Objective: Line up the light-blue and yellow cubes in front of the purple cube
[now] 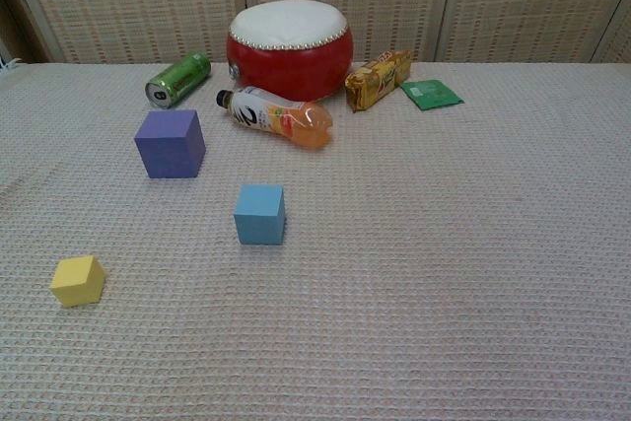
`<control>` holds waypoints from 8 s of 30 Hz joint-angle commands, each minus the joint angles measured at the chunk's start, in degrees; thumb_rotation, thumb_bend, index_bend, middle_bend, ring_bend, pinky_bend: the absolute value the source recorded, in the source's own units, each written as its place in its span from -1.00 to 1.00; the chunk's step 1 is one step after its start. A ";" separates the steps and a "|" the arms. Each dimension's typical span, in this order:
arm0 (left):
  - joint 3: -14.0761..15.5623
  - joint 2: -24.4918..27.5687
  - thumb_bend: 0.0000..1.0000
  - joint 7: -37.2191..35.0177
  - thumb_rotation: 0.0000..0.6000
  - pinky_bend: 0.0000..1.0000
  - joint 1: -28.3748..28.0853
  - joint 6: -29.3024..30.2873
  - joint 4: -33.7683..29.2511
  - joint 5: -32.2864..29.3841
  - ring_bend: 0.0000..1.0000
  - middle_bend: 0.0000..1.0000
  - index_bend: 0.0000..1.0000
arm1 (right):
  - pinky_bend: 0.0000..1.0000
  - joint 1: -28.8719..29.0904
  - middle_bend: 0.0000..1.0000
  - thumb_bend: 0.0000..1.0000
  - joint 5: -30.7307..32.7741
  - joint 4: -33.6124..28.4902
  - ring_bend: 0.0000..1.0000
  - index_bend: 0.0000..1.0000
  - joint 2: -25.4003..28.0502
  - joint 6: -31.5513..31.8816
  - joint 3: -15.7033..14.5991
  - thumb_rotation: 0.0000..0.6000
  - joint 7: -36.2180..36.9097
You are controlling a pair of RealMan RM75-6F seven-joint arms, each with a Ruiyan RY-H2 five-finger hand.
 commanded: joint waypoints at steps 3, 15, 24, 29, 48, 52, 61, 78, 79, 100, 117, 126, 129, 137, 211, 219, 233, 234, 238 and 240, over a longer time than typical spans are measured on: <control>0.30 -0.54 -0.23 -1.15 1.00 -0.61 -0.75 -0.48 0.62 1.04 -1.00 -1.00 -1.00 | -1.00 0.19 -1.00 -0.95 -0.09 -0.13 -1.00 -1.00 -0.30 -0.05 0.25 0.55 -0.35; -2.25 -1.13 -0.22 18.37 1.00 0.60 -5.86 -8.96 -15.51 2.16 -0.04 -0.21 -1.00 | -1.00 3.17 -1.00 -0.95 3.63 -1.76 -1.00 -1.00 -1.39 -5.73 2.13 0.55 -1.59; -9.80 -11.02 -0.19 32.58 1.00 1.00 -13.77 -22.35 -24.61 -14.29 1.00 1.00 -0.64 | -1.00 4.19 -1.00 -0.95 7.33 -2.17 -1.00 -1.00 -1.91 -7.16 4.12 0.55 -2.86; -14.03 -16.31 -0.19 46.33 1.00 1.00 -18.60 -25.53 -27.27 -29.28 1.00 1.00 -0.56 | -1.00 5.10 -1.00 -0.95 10.05 -2.77 -1.00 -1.00 -1.81 -9.22 4.68 0.55 -1.94; -21.37 -35.08 -0.21 58.20 1.00 1.00 -36.52 -22.42 -16.10 -53.00 1.00 1.00 -0.69 | -1.00 6.63 -1.00 -0.95 14.66 -3.62 -1.00 -1.00 0.68 -10.62 5.64 0.54 2.33; -22.22 -36.70 -0.20 57.75 1.00 1.00 -39.22 -22.05 -12.59 -54.52 1.00 1.00 -0.68 | -1.00 6.76 -1.00 -0.95 15.00 -3.77 -1.00 -1.00 1.28 -10.75 5.48 0.55 3.07; -20.03 -38.03 -0.20 55.32 1.00 1.00 -42.35 -21.58 -9.26 -55.10 1.00 1.00 -0.63 | -1.00 7.02 -1.00 -0.95 16.01 -4.07 -1.00 -1.00 1.79 -11.23 5.38 0.55 3.17; -16.86 -41.89 -0.21 49.56 1.00 1.00 -46.83 -23.83 -0.20 -52.60 1.00 1.00 -0.48 | -1.00 7.50 -1.00 -0.95 17.80 -5.05 -1.00 -1.00 2.67 -12.66 5.03 0.55 2.82; -16.82 -42.04 -0.20 49.34 1.00 1.00 -46.95 -23.85 0.03 -52.54 1.00 1.00 -0.45 | -1.00 7.51 -1.00 -0.95 17.81 -5.10 -1.00 -1.00 2.74 -12.72 4.98 0.55 2.81; -16.61 -32.81 -0.21 44.06 1.00 1.00 -43.78 -19.65 -5.40 -50.31 1.00 1.00 -0.01 | -1.00 7.62 -1.00 -0.95 18.02 -5.75 -1.00 -1.00 2.92 -13.19 4.34 0.55 1.85; -16.56 -28.44 -0.20 37.89 1.00 1.00 -44.56 -26.29 0.39 -53.29 1.00 1.00 -0.04 | -1.00 7.08 -1.00 -0.95 18.72 -6.18 -1.00 -1.00 2.50 -12.75 4.18 0.55 0.52; -16.21 -27.77 -0.20 36.64 1.00 1.00 -45.31 -28.37 2.91 -54.36 1.00 1.00 -0.13 | -1.00 6.95 -1.00 -0.95 19.25 -6.46 -1.00 -1.00 2.72 -12.68 4.29 0.55 0.42; -15.76 -27.74 -0.20 36.39 1.00 1.00 -45.45 -28.70 2.94 -54.41 1.00 1.00 -0.18 | -1.00 6.90 -1.00 -0.95 19.26 -6.50 -1.00 -1.00 2.66 -12.60 4.29 0.55 0.30; -15.02 -28.27 -0.20 36.21 1.00 1.00 -45.98 -28.82 4.05 -54.17 1.00 1.00 -0.30 | -1.00 6.86 -1.00 -0.95 19.13 -6.59 -1.00 -1.00 2.64 -12.63 4.16 0.55 0.03; -7.98 -23.13 -0.21 40.20 1.00 1.00 -43.17 -27.95 -8.37 -55.31 1.00 1.00 -0.62 | -1.00 6.65 -1.00 -0.95 18.39 -7.74 -1.00 -1.00 3.42 -13.28 3.38 0.55 -0.80; -7.69 -22.50 -0.21 40.22 1.00 1.00 -43.37 -27.28 -8.48 -55.79 1.00 1.00 -0.61 | -1.00 6.62 -1.00 -0.95 18.55 -7.82 -1.00 -1.00 3.51 -13.23 3.45 0.55 -0.80; -8.27 -22.72 -0.21 39.91 1.00 1.00 -44.42 -27.84 -6.81 -57.88 1.00 1.00 -0.60 | -1.00 6.67 -1.00 -0.95 18.94 -7.95 -1.00 -1.00 3.48 -13.40 3.57 0.55 -1.04; -8.28 -22.76 -0.21 39.92 1.00 1.00 -44.49 -27.82 -6.67 -58.01 1.00 1.00 -0.60 | -1.00 6.67 -1.00 -0.95 18.94 -7.97 -1.00 -1.00 3.48 -13.37 3.58 0.55 -1.03; -8.38 -22.85 -0.21 39.99 1.00 1.00 -44.76 -28.02 -6.29 -58.81 1.00 1.00 -0.59 | -1.00 6.66 -1.00 -0.95 18.90 -7.98 -1.00 -1.00 3.47 -13.33 3.57 0.55 -1.05; -8.35 -23.01 -0.21 40.27 1.00 1.00 -44.93 -27.91 -6.14 -59.10 1.00 1.00 -0.58 | -1.00 6.68 -1.00 -0.95 18.93 -7.97 -1.00 -1.00 3.44 -13.42 3.55 0.54 -1.13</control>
